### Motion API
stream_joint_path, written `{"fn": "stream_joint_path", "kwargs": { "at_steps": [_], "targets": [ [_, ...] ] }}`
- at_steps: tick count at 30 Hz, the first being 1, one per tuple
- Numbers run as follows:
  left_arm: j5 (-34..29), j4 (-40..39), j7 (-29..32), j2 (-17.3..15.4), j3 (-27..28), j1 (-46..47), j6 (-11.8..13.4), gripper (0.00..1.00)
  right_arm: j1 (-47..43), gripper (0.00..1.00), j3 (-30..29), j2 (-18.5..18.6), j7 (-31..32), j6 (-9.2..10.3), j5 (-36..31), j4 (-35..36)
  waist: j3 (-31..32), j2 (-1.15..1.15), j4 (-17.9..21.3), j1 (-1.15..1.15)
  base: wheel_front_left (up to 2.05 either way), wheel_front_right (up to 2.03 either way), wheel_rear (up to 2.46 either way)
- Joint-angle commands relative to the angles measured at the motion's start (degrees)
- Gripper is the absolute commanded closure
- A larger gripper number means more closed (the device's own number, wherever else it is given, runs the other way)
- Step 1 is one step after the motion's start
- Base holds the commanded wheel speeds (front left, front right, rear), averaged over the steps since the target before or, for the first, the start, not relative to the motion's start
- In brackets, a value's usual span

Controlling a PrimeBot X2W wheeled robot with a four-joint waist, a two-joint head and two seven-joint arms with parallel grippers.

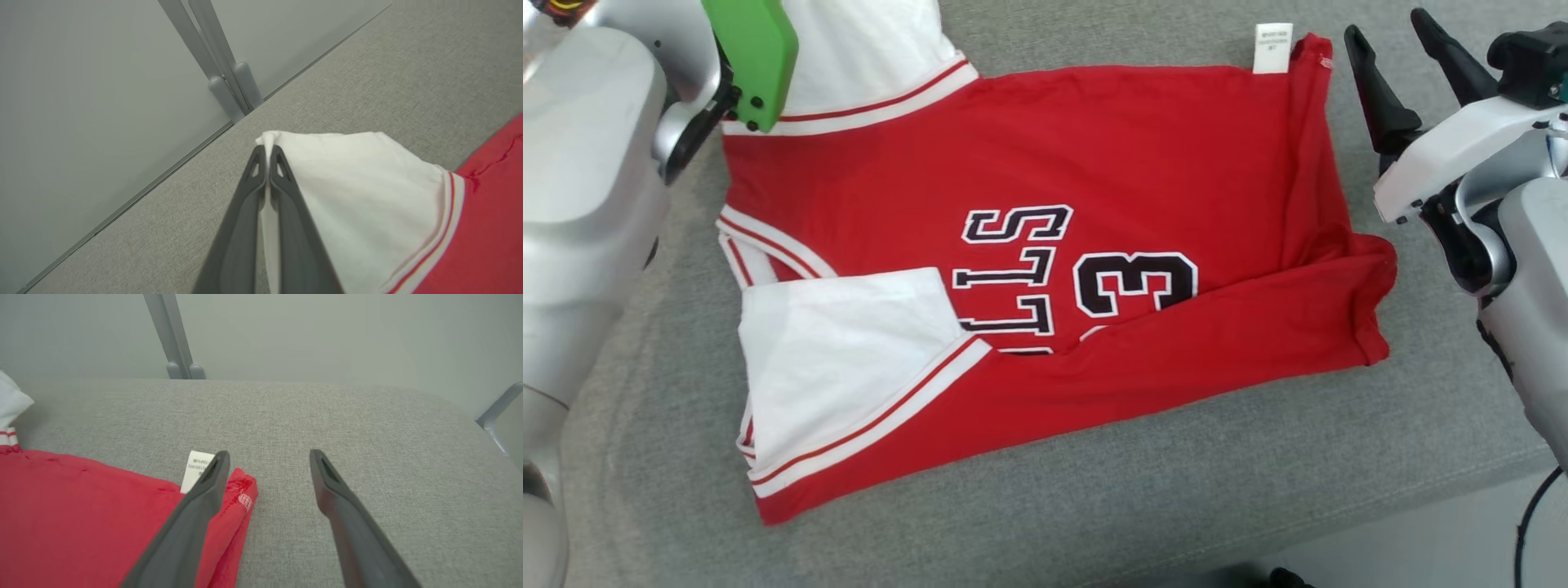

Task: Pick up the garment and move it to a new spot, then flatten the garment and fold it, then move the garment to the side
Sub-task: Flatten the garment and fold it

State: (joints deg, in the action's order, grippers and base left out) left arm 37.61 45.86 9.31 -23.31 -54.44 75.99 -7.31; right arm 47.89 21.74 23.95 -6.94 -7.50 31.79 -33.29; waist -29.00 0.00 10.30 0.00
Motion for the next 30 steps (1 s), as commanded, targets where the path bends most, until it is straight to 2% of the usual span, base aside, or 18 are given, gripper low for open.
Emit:
{"fn": "stream_joint_path", "kwargs": {
  "at_steps": [1,7,11,19,23,24,25,26,30],
  "targets": [
    [-0.22,-1.02,-1.07,0.16,-0.27,-1.11,-0.07,1.0,0.98,0.0,1.15,1.33,1.44,0.02,0.75,-0.67,2.3,0.0,-4.64,0.0,0.0,0.0,0.0],
    [-0.44,-6.67,-3.21,1.07,-1.41,-2.77,0.01,1.0,2.83,0.0,6.44,6.77,7.39,0.01,4.13,-4.67,2.24,0.0,-8.7,0.0,0.0,0.0,0.0],
    [-0.36,-10.36,-3.16,1.34,-1.96,-4.02,0.69,1.0,4.48,0.0,9.6,9.01,9.39,0.02,6.39,-7.16,1.75,0.0,-10.16,0.0,0.0,0.0,0.0],
    [-0.07,-15.08,-1.54,0.07,-2.64,-5.52,1.84,1.0,6.44,0.0,16.61,10.63,12.36,0.02,9.2,-11.91,1.04,0.0,-10.84,0.0,0.0,0.0,0.0],
    [0.1,-15.57,-1.1,-0.74,-2.67,-5.79,2.43,1.0,7.08,0.0,18.99,10.81,11.95,0.02,10.75,-13.44,1.11,0.0,-10.51,0.0,0.0,0.0,0.0],
    [0.18,-15.55,-1.06,-0.93,-2.62,-5.95,2.57,1.0,7.31,0.27,19.58,10.79,11.83,0.02,11.26,-13.79,1.11,0.0,-10.39,0.0,0.0,0.0,0.0],
    [0.2,-15.47,-0.97,-1.11,-2.59,-6.03,2.76,1.0,7.56,0.78,19.92,10.8,11.83,0.02,11.73,-14.09,1.12,0.0,-10.31,0.0,0.0,0.0,0.0],
    [0.16,-15.26,-0.95,-1.4,-2.52,-6.02,3.03,1.0,7.89,1.0,20.44,10.85,11.71,0.03,12.18,-14.36,1.12,0.0,-10.21,0.0,0.0,0.0,0.0],
    [-0.44,-14.25,-1.41,-2.12,-2.19,-5.48,4.27,1.0,9.84,1.0,21.32,11.29,9.51,0.06,13.39,-14.56,0.85,0.0,-9.93,0.0,0.0,0.0,0.0]
  ]
}}
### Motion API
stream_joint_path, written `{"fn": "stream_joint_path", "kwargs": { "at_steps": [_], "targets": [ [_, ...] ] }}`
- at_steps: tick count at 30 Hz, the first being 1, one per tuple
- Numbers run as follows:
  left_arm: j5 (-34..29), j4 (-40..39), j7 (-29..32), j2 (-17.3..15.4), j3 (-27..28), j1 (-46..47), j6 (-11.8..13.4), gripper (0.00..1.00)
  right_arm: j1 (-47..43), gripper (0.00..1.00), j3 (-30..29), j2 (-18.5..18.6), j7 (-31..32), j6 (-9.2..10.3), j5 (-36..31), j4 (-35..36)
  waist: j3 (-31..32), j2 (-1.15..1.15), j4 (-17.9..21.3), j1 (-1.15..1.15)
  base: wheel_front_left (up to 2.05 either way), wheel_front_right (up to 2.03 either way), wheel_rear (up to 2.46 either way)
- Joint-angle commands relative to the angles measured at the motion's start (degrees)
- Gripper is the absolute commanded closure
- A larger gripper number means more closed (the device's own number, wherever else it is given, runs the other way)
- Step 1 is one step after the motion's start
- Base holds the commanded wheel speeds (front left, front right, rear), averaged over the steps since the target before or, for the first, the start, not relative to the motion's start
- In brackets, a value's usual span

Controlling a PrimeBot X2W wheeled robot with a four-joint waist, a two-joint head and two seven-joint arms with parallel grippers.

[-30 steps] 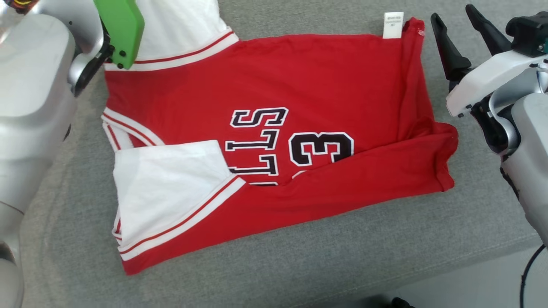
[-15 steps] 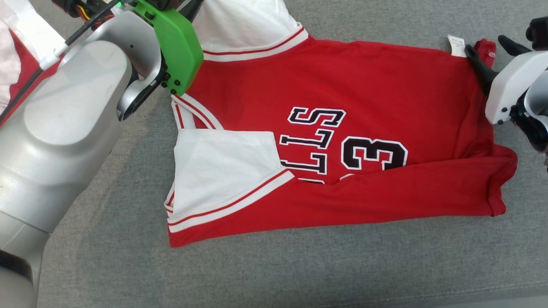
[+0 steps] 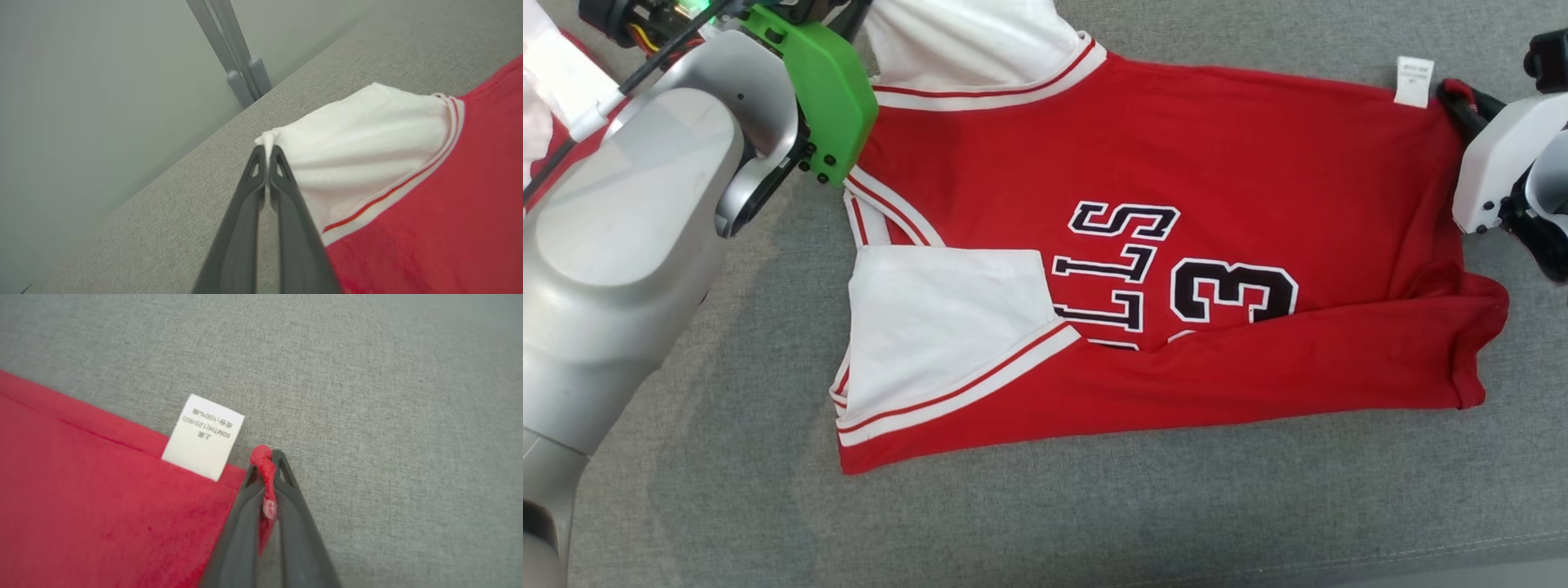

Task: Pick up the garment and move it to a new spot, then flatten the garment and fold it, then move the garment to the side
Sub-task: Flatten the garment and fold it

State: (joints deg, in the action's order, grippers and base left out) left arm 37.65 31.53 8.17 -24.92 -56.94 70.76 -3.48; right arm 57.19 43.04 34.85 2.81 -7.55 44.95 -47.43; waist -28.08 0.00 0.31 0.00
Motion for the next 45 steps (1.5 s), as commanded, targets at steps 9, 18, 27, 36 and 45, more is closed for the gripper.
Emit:
{"fn": "stream_joint_path", "kwargs": {
  "at_steps": [9,18,27,36,45],
  "targets": [
    [-2.35,4.6,-4.32,0.62,1.37,3.55,3.65,1.0,6.06,1.0,0.71,-0.03,-8.14,0.12,0.92,-1.85,-2.23,0.0,0.28,0.0,0.0,0.0,0.0],
    [-5.08,12.06,-13.17,4.01,2.67,8.08,7.37,1.0,12.83,1.0,-0.88,-2.04,-17.21,0.11,-2.26,-7.27,-3.69,0.0,0.35,0.0,0.0,0.0,0.0],
    [-4.44,15.23,-16.96,5.66,0.72,4.5,4.07,1.0,8.2,1.0,-3.89,-1.31,-18.02,0.11,-4.35,-4.13,-0.69,0.0,-1.21,0.0,0.0,0.0,0.0],
    [0.32,7.69,-15.76,2.57,0.62,-4.46,0.78,1.0,-3.28,1.0,-8.29,1.26,-18.01,0.11,-5.37,3.22,4.63,0.0,-3.2,0.0,0.0,0.0,0.0],
    [4.44,-8.51,-8.39,-5.27,-1.6,-14.12,-0.5,1.0,-11.33,1.0,-8.92,4.93,-18.01,0.11,-5.71,7.06,8.04,0.0,-4.69,0.0,0.0,0.0,0.0]
  ]
}}
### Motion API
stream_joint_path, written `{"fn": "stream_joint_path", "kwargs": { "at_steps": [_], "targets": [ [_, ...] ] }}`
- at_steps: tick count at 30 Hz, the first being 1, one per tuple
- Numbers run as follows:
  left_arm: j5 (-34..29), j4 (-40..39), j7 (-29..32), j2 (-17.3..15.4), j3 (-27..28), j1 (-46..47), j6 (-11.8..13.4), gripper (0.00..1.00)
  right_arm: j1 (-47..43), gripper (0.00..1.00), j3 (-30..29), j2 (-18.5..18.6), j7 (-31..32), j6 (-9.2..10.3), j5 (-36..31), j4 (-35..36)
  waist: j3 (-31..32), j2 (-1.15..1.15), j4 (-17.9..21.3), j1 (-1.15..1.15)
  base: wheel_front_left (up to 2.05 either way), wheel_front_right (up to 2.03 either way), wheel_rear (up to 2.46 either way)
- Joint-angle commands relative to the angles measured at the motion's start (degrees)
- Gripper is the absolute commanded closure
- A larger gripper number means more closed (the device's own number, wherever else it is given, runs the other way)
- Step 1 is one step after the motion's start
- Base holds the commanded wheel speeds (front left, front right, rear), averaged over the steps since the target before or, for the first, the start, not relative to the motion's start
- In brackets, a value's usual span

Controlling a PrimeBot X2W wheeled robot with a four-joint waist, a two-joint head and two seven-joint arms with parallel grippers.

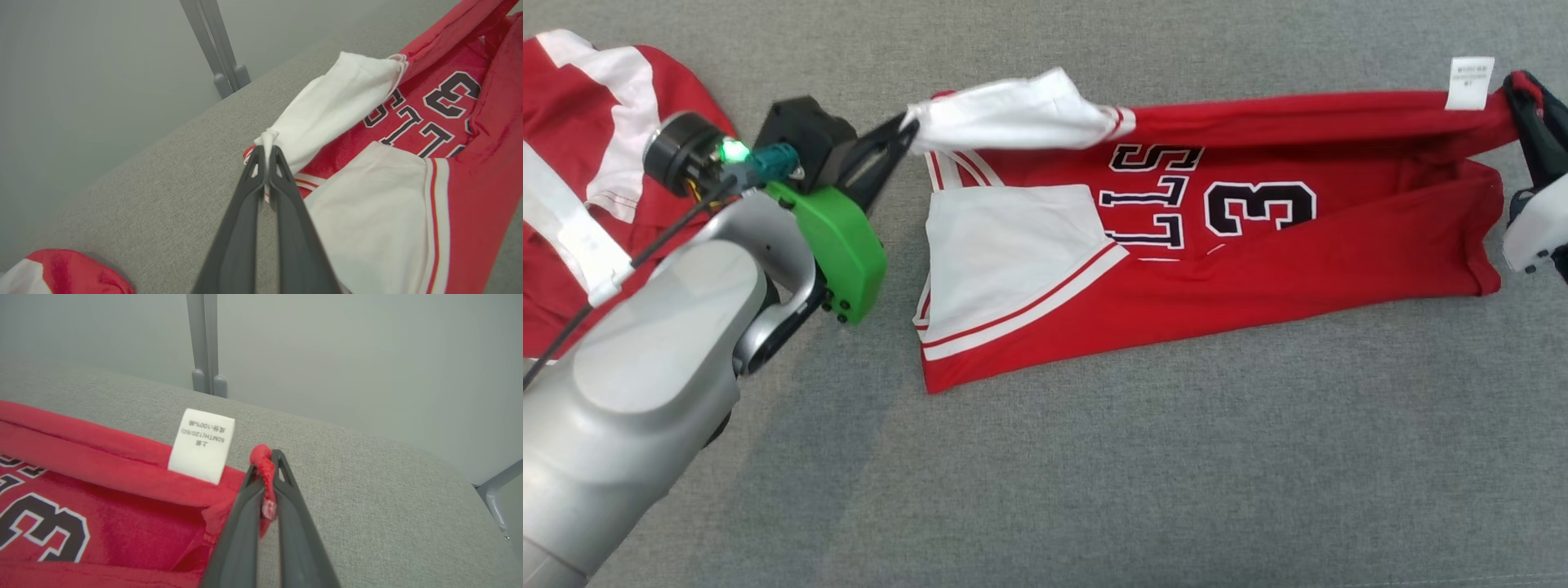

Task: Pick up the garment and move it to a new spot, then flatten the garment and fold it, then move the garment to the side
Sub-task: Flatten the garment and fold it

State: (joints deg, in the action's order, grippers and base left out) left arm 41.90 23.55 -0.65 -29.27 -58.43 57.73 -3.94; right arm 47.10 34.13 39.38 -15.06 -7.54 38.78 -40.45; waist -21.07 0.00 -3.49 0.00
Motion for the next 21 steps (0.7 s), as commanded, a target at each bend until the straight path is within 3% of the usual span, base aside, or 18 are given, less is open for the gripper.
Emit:
{"fn": "stream_joint_path", "kwargs": {
  "at_steps": [1,12,21],
  "targets": [
    [0.39,-1.92,1.24,-1.83,-0.36,-1.92,0.25,1.0,-1.99,1.0,0.32,0.7,-0.15,0.1,1.02,0.31,1.27,0.0,-0.98,0.0,0.0,0.0,0.0],
    [6.85,-15.18,10.83,-7.89,-4.45,-10.75,-0.8,1.0,-7.46,1.0,9.7,5.3,2.55,0.1,10.84,2.16,4.22,0.0,-0.67,0.0,0.0,0.0,0.0],
    [7.61,-17.9,14.07,-9.6,-7.19,-13.83,-0.87,1.0,-6.96,1.0,16.45,7.85,6.82,0.1,17.05,4.55,4.64,0.0,0.55,0.0,0.0,0.0,0.0]
  ]
}}
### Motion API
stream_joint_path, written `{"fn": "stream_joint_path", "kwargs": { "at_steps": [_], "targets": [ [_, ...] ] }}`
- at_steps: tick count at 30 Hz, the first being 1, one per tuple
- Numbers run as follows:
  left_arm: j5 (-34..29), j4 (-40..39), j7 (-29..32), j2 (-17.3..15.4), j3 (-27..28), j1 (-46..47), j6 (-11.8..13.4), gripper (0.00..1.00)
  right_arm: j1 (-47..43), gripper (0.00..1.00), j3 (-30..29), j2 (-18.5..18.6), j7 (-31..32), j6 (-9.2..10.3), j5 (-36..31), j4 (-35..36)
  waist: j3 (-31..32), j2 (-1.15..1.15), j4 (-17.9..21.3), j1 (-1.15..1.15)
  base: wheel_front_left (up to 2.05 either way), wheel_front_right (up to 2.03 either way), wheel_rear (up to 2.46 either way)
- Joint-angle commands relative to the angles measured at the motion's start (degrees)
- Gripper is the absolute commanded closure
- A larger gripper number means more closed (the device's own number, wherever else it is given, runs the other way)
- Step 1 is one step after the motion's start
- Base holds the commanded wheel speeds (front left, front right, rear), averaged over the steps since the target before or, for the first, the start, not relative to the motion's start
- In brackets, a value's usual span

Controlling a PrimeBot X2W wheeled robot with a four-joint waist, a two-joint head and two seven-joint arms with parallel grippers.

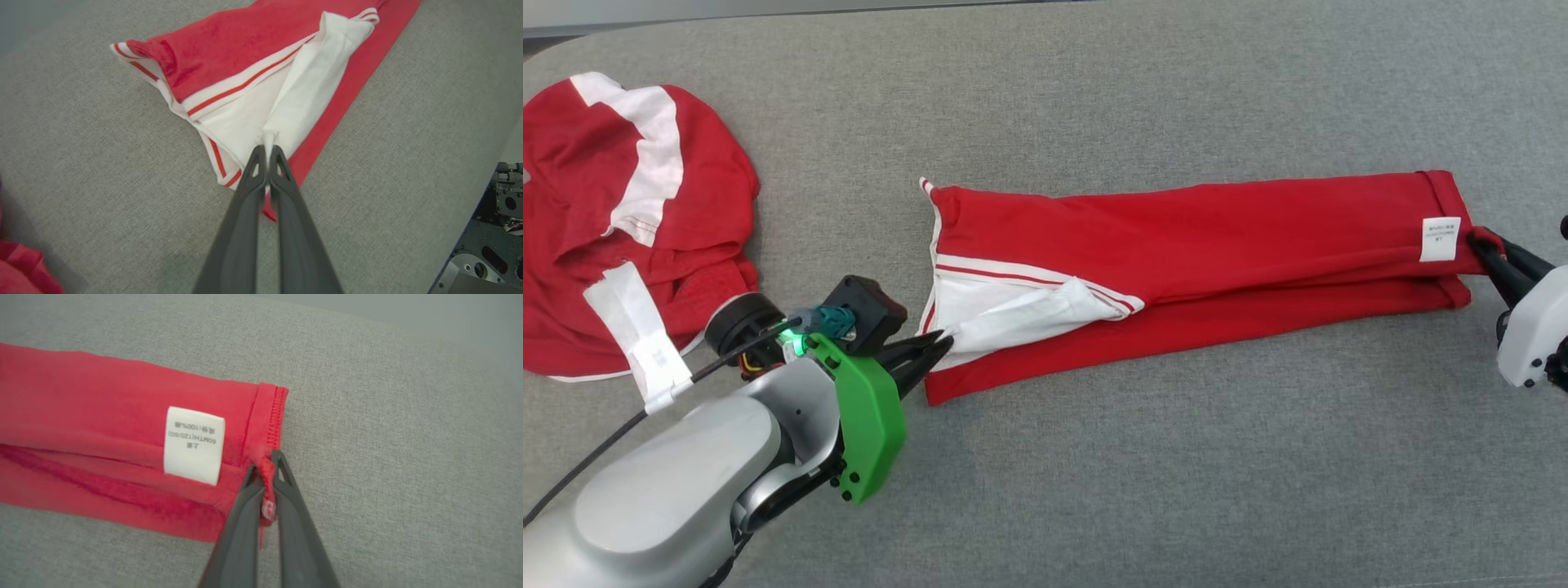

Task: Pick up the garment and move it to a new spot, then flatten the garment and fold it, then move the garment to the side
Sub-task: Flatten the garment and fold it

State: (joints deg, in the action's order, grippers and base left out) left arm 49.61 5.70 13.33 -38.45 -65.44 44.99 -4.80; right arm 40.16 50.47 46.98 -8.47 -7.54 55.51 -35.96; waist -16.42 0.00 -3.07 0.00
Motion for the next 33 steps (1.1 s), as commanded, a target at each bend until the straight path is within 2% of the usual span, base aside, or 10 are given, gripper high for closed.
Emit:
{"fn": "stream_joint_path", "kwargs": {
  "at_steps": [1,10,11,12,13,14,20,27,30,33],
  "targets": [
    [-0.19,-0.07,0.1,-0.31,-0.36,-1.28,0.08,1.0,0.08,1.0,0.89,0.37,0.74,0.1,0.89,0.2,-0.03,0.0,0.28,0.0,0.0,0.0,0.0],
    [-2.64,2.8,0.41,1.74,-3.43,-1.96,-0.53,1.0,1.51,1.0,6.91,1.38,3.84,0.1,4.65,0.56,0.03,0.0,1.16,0.0,0.0,0.0,0.0],
    [-2.73,3.09,0.44,1.92,-3.6,-2.03,-0.58,0.89,1.62,0.67,7.15,1.34,3.63,0.1,4.97,0.42,0.1,0.0,1.23,0.0,0.0,0.0,0.0],
    [-2.79,3.33,0.29,2.16,-3.73,-2.09,-0.64,0.53,1.66,0.0,7.24,1.18,3.19,0.1,5.68,0.27,0.23,0.0,1.32,0.0,0.0,0.0,0.0],
    [-2.73,3.54,0.05,2.33,-3.74,-2.21,-0.55,0.22,1.89,0.0,7.31,1.13,2.64,0.1,5.91,0.15,0.38,0.0,1.38,0.0,0.0,0.0,0.0],
    [-2.63,3.82,-0.35,2.49,-3.69,-2.37,-0.44,0.0,2.06,0.0,7.48,1.12,2.35,0.1,6.34,0.1,0.62,0.0,1.46,0.0,0.0,0.0,0.0],
    [-1.71,4.86,-3.94,2.08,-0.97,-2.6,2.09,0.0,1.99,0.0,7.44,1.73,-0.33,0.1,9.89,1.33,2.57,0.0,1.81,0.0,0.0,0.0,0.0],
    [0.16,6.09,-17.38,4.14,8.37,-4.44,11.74,0.0,1.49,0.0,4.32,1.13,-6.07,0.09,11.36,3.78,5.09,0.0,2.45,0.0,0.0,0.0,0.0],
    [1.48,6.34,-24.0,5.72,12.27,-6.17,14.95,0.0,1.12,0.0,-1.02,-0.96,-6.72,0.07,9.23,5.19,5.93,0.0,2.7,0.0,0.0,0.0,0.0],
    [2.27,6.05,-27.78,8.17,17.02,-8.62,17.73,0.0,-2.89,0.0,-11.88,-4.51,-6.71,0.08,4.08,7.8,6.52,0.0,2.79,0.0,0.0,0.0,0.0]
  ]
}}
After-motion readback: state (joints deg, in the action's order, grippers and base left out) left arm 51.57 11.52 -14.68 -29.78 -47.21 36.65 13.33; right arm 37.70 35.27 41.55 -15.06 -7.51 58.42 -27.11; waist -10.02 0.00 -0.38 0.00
